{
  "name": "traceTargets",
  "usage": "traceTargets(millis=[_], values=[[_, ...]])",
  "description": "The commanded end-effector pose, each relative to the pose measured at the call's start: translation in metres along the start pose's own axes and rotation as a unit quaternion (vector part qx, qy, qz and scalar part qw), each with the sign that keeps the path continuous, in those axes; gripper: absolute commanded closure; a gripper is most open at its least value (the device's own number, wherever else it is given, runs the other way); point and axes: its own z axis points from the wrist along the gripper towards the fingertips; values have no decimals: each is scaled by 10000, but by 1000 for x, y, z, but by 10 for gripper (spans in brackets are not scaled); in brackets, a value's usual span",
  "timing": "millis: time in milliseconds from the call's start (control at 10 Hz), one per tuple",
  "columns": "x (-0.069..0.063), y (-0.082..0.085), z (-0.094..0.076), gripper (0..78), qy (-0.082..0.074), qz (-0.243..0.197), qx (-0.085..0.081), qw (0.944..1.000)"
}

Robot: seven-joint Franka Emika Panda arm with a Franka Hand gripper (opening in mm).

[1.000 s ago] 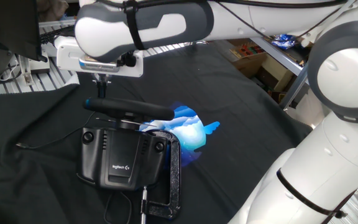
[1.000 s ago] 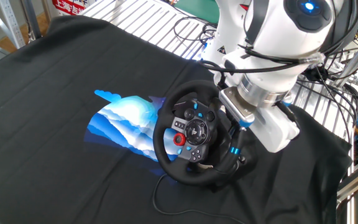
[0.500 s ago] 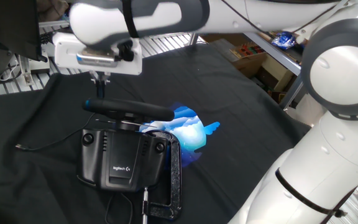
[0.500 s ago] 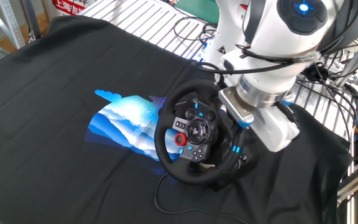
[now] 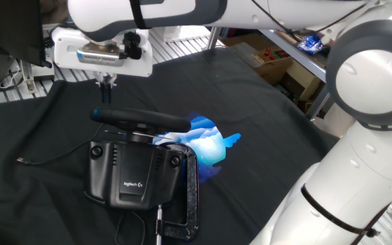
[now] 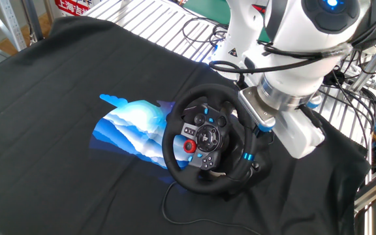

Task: Rotate the steering wheel 90 degrees clockwise

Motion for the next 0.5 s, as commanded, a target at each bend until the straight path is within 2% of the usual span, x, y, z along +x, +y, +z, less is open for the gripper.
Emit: traceTargets(millis=[100,300,500], values=[[1,3,9,761,-107,12,-19,9999],[1,4,11,761,-117,4,-17,9999],[0,7,17,761,-192,22,-19,9998]])
